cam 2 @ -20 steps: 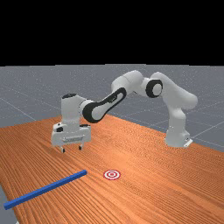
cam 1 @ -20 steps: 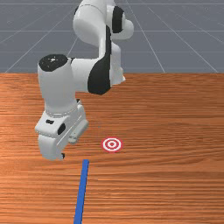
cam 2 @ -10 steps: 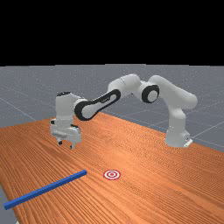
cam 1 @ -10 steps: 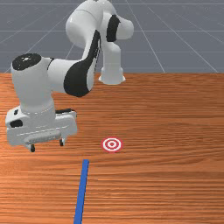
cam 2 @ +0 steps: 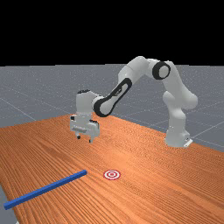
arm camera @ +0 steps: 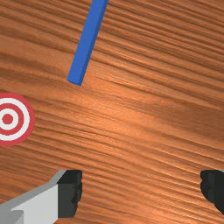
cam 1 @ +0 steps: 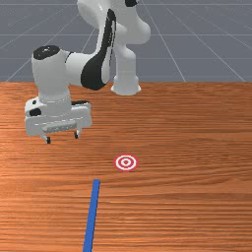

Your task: Pull the pivot to the target area

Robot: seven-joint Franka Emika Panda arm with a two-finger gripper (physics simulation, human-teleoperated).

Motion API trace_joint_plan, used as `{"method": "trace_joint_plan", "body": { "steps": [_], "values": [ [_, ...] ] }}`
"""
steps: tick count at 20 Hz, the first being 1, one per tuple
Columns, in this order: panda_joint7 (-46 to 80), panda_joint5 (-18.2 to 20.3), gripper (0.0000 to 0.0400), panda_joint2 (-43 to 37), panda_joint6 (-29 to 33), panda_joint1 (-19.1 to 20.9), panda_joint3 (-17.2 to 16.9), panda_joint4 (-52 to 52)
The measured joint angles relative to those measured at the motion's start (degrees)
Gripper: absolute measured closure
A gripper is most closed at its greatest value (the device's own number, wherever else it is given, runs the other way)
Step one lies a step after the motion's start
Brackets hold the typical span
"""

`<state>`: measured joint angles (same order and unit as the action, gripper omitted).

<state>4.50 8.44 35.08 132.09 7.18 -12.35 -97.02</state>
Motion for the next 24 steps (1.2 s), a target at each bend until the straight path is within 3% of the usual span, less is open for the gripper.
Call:
{"method": "trace_joint_plan", "body": {
  "steps": [1, 2, 7, 10, 12, 13, 17, 18, 24],
  "values": [
    [-2.2, -0.4, 0.0000, -2.0, 1.4, 0.3, 0.2, -3.3],
    [-9.4, 2.6, 0.0000, -5.8, 10.6, 2.5, 2.8, -10.9],
    [-11.2, 0.7, 0.0000, -2.3, 3.5, 5.2, 0.7, -4.0],
    [-14.5, 0.2, 0.0000, 1.1, 0.6, 6.3, 1.6, 2.1],
    [-14.1, 0.0, 0.0000, 9.9, -6.3, 7.0, 2.4, 18.0],
    [-12.1, 0.0, 0.0000, 17.8, -12.7, 7.6, 2.7, 32.6],
    [-8.2, 0.5, 0.0000, 18.3, -12.7, 6.9, 2.2, 32.8],
    [-11.1, 0.0, 0.0000, 22.4, -16.2, 7.8, 3.0, 40.7],
    [-6.5, -0.7, 0.0000, 16.4, -11.2, 2.3, 3.0, 29.3]
  ]
}}
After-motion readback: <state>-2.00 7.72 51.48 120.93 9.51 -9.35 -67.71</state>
